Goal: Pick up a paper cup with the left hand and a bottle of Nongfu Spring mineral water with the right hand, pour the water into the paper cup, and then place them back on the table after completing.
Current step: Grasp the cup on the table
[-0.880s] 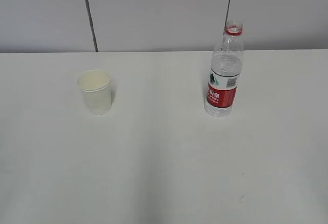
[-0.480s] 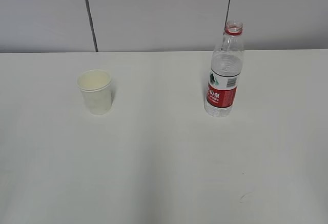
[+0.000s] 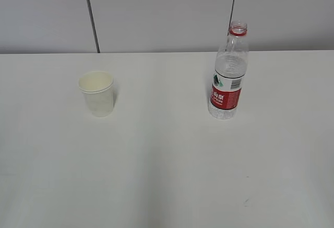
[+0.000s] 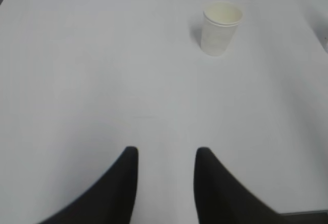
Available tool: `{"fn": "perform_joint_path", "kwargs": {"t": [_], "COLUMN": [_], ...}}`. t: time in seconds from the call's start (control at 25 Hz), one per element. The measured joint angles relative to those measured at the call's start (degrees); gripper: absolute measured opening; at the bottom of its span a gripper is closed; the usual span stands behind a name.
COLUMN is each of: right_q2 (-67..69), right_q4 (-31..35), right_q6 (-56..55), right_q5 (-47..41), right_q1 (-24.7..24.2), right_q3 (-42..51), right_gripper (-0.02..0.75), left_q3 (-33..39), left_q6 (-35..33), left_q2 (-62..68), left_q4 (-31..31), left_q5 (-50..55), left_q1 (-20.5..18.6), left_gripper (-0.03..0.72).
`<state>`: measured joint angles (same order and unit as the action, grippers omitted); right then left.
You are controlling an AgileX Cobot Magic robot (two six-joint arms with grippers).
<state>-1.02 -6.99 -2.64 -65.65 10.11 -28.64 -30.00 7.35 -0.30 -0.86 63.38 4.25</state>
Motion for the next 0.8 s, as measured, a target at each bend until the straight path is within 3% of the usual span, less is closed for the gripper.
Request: {"fn": "perform_joint_path", "kwargs": {"t": [0.2, 0.52, 0.8], "right_q2": [0.41, 7.33, 21.29], "right_q4": [0.0, 0.0, 0.0], "right_q6": [-0.73, -3.86, -4.69], "right_q5": [2.97, 15.43, 30.23], "right_q1": [0.0, 0.0, 0.0], "right_q3": [-0.99, -1.4, -1.4], "right_gripper": [0.586, 0.586, 0.586], "left_q3": [0.0, -3.49, -3.6], "left_q6": [0.0, 0.0, -0.31], "left_q2": [0.0, 4.45, 22.66], "left_q4": [0.4, 0.86, 0.86], "left_q5": [0.0, -6.56, -26.63], "left_q1": [0.0, 0.05, 0.05], "left_gripper": [0.238, 0.239, 0.239]}}
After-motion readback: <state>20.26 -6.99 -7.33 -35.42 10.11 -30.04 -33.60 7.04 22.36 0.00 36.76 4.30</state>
